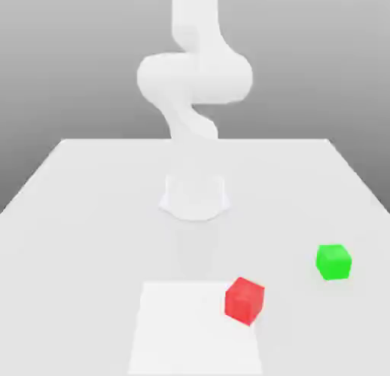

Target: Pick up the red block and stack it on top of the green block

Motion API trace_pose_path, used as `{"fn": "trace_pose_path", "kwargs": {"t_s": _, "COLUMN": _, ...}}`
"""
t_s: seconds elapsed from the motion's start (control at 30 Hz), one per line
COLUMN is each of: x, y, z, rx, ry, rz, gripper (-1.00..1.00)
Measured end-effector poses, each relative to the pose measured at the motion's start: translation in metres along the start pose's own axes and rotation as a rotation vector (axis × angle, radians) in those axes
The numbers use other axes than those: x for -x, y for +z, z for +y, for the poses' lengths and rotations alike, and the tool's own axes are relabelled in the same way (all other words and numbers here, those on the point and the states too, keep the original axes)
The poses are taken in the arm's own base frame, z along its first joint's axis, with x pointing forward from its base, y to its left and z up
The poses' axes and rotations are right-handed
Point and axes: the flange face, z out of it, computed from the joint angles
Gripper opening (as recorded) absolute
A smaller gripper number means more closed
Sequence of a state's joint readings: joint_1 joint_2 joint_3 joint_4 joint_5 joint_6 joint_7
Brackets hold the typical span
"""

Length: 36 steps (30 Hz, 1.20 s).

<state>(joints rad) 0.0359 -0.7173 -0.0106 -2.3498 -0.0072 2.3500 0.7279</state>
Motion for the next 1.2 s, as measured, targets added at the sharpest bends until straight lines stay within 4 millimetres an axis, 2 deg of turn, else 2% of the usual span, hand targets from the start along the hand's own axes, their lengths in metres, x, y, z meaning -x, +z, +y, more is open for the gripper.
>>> {"fn": "trace_pose_path", "kwargs": {"t_s": 0.13, "x": 0.035, "y": 0.104, "z": 0.007, "rx": 0.07, "ry": -0.178, "rz": -0.141, "gripper": 0.0}}
{"fn": "trace_pose_path", "kwargs": {"t_s": 0.27, "x": 0.085, "y": 0.189, "z": 0.026, "rx": 0.124, "ry": -0.347, "rz": -0.279, "gripper": 0.0}}
{"fn": "trace_pose_path", "kwargs": {"t_s": 0.4, "x": 0.145, "y": 0.258, "z": 0.055, "rx": 0.164, "ry": -0.515, "rz": -0.421, "gripper": 0.0}}
{"fn": "trace_pose_path", "kwargs": {"t_s": 0.53, "x": 0.211, "y": 0.309, "z": 0.095, "rx": 0.195, "ry": -0.682, "rz": -0.567, "gripper": 0.0}}
{"fn": "trace_pose_path", "kwargs": {"t_s": 0.6, "x": 0.247, "y": 0.327, "z": 0.116, "rx": 0.203, "ry": -0.772, "rz": -0.644, "gripper": 0.0}}
{"fn": "trace_pose_path", "kwargs": {"t_s": 0.67, "x": 0.271, "y": 0.342, "z": 0.135, "rx": 0.209, "ry": -0.824, "rz": -0.693, "gripper": 0.0}}
{"fn": "trace_pose_path", "kwargs": {"t_s": 0.83, "x": 0.299, "y": 0.38, "z": 0.162, "rx": 0.212, "ry": -0.835, "rz": -0.708, "gripper": 0.0}}
{"fn": "trace_pose_path", "kwargs": {"t_s": 0.87, "x": 0.303, "y": 0.386, "z": 0.166, "rx": 0.212, "ry": -0.835, "rz": -0.709, "gripper": -1.0}}
{"fn": "trace_pose_path", "kwargs": {"t_s": 1.07, "x": 0.306, "y": 0.389, "z": 0.168, "rx": 0.213, "ry": -0.835, "rz": -0.71, "gripper": -1.0}}
{"fn": "trace_pose_path", "kwargs": {"t_s": 1.2, "x": 0.292, "y": 0.37, "z": 0.156, "rx": 0.212, "ry": -0.836, "rz": -0.71, "gripper": -1.0}}
